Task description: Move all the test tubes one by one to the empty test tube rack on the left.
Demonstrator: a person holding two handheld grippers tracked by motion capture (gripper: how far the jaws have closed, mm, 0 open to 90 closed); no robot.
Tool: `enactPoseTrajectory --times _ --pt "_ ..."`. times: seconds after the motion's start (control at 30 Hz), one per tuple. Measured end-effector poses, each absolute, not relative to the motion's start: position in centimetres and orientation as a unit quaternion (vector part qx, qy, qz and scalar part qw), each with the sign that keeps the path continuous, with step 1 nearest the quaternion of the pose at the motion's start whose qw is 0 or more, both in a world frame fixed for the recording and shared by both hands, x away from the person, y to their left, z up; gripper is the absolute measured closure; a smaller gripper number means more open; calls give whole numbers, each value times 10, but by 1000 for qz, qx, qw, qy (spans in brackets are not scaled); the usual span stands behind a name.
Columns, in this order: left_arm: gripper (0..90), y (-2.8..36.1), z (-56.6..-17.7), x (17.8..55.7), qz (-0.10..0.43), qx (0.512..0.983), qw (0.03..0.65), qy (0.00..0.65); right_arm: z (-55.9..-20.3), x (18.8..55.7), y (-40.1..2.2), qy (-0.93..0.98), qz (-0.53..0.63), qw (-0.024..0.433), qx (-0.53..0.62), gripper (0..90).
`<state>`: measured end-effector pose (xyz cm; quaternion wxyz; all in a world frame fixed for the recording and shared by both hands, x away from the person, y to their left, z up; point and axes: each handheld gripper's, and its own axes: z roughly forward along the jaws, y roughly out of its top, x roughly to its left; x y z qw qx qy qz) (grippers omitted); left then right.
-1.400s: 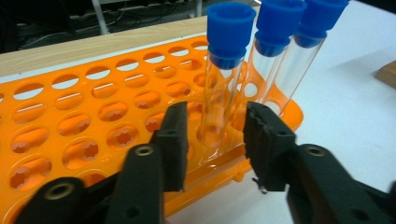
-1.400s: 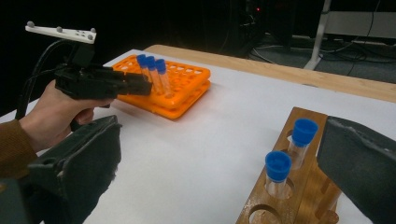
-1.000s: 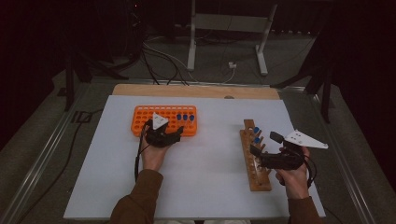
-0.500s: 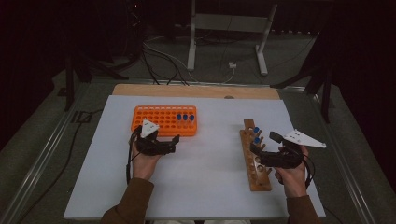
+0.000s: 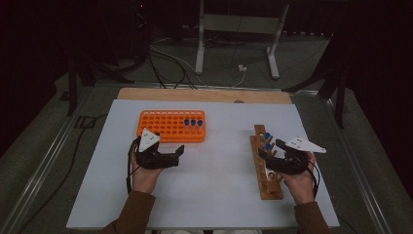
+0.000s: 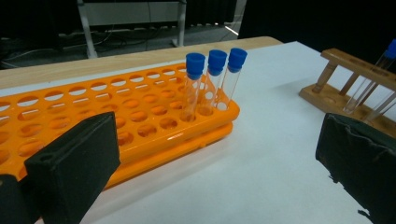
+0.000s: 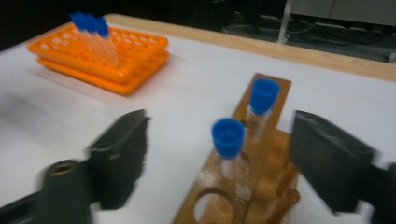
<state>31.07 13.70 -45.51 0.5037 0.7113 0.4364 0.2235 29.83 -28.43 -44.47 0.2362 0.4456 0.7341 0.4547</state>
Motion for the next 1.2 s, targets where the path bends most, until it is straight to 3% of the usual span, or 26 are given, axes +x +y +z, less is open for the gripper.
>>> enactPoseTrajectory --times 0.03,0.13,0.43,0.67,1.2 --pt "8 137 -454 311 224 711 505 435 -447 299 -285 738 452 234 443 387" --pt "8 135 -453 312 221 711 508 433 -453 300 -284 743 443 242 440 499" --pt "8 133 -453 312 221 714 505 432 -459 306 -281 757 421 252 432 693" --pt "8 137 -452 312 221 707 509 439 -459 309 -280 762 411 258 428 754" --pt "8 135 -453 311 217 709 507 439 -448 311 -285 770 412 250 418 762"
